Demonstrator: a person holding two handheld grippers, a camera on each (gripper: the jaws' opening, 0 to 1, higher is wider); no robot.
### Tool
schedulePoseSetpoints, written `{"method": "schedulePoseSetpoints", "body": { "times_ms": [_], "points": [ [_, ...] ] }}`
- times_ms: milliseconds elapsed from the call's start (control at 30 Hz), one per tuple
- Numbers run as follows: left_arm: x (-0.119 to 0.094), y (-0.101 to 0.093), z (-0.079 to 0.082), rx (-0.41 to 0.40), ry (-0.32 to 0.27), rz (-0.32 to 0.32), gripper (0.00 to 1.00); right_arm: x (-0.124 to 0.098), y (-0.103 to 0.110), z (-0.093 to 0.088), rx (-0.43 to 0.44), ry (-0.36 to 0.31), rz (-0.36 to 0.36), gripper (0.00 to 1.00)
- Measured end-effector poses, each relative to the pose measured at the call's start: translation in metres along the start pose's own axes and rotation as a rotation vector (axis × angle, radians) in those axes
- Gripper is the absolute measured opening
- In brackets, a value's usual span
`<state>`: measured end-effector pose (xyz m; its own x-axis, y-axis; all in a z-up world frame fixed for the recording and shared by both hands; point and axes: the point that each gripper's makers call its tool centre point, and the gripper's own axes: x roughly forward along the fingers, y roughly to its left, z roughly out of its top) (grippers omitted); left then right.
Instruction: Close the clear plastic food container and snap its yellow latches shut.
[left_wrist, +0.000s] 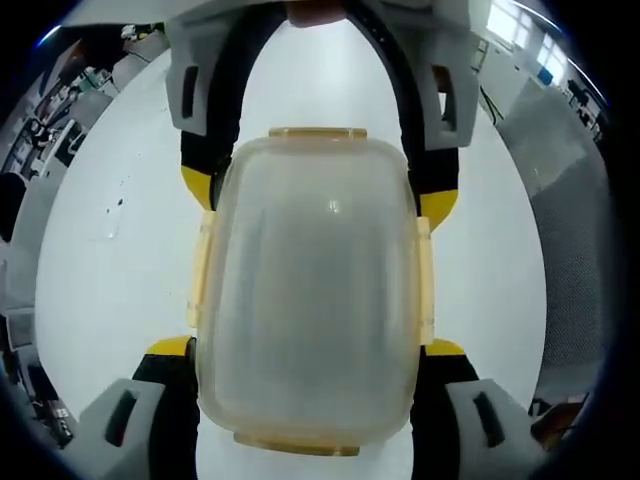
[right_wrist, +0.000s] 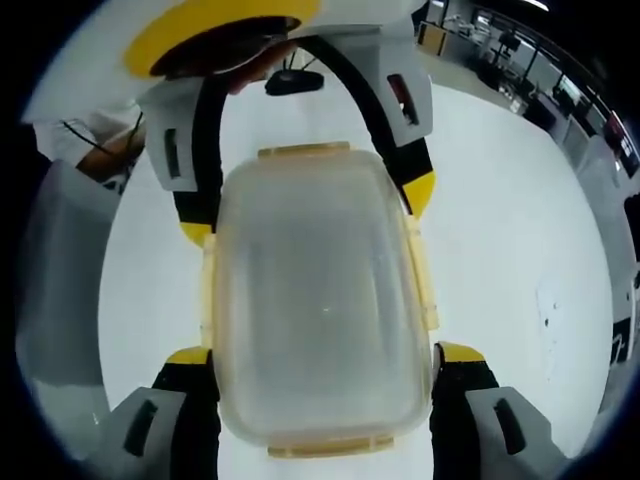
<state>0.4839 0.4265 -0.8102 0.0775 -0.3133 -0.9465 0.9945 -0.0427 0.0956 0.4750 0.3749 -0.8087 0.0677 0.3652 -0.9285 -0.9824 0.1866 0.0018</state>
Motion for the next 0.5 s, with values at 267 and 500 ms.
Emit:
{"method": "schedulePoseSetpoints", "body": {
  "times_ms": [267,500],
  "points": [
    [0.0,-0.002,0.0,0.024,0.021,0.001,0.89,-0.002,0.002,0.0,-0.001,-0.018,0.008,0.89],
    [-0.001,-0.006,0.012,-0.046,-0.049,-0.021,0.96,-0.007,0.003,0.0,-0.033,-0.048,-0.003,0.9]
  ]
}}
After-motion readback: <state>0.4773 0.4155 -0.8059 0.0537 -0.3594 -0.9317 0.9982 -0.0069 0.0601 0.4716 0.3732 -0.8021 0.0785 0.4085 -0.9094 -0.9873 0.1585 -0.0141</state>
